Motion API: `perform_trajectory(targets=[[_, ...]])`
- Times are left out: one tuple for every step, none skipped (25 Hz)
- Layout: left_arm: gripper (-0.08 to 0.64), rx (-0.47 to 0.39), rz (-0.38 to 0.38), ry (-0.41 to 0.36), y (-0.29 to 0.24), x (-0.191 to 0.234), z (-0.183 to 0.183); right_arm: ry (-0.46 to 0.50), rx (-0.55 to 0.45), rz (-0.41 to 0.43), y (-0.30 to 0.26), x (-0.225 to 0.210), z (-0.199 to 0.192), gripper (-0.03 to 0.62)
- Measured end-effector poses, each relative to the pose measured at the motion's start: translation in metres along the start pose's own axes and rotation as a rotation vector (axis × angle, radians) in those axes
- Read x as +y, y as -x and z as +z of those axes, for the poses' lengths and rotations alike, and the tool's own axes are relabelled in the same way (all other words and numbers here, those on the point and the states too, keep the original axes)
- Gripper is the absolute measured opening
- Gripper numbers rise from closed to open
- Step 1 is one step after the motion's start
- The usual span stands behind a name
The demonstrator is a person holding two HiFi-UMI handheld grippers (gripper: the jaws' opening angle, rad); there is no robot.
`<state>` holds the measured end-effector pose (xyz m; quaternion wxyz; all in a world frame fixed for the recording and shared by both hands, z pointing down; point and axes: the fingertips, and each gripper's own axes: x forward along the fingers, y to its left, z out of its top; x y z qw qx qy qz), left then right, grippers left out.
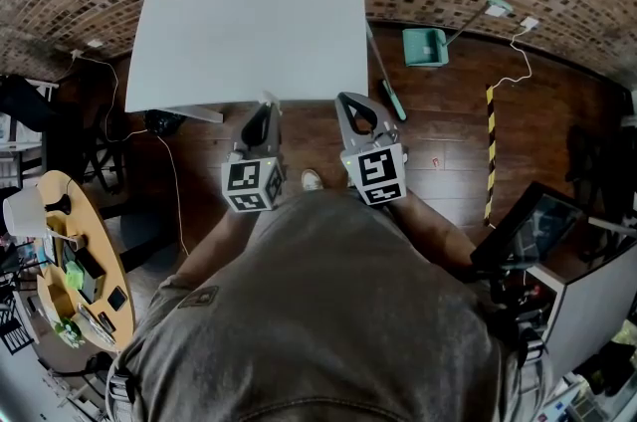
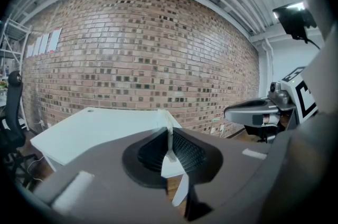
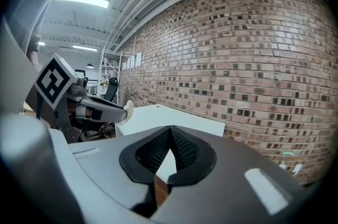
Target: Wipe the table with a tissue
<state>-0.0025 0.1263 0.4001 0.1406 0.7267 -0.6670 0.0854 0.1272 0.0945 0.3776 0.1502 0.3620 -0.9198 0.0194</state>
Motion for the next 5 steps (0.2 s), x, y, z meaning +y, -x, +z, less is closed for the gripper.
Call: perform_trajectory(targets=[[0.029,0.004,0.002,0.002,-0.0003,0.0004,-0.0008,0.0,0.0,0.001,-0.0002,-0.0004,0.0002,0.012],[0.029,0.004,0.004,0.003,-0.0009,0.0005,-0.0006,0.0,-0.001,0.003,-0.0005,-0.001,0.0006,0.012],[0.029,0.004,0.005,0.004,-0.0015,0.0004,-0.0001,0.001,-0.002,0.005,-0.0009,-0.0017,0.0009,0.012],[0.029,0.004,0.005,0.005,-0.0022,0.0002,0.0002,0.003,-0.002,0.006,-0.0013,-0.0025,0.0011,0.012],[0.029,0.005,0.005,0.006,-0.0029,-0.0001,0.0005,0.004,-0.003,0.007,-0.0016,-0.0032,0.0013,0.012]])
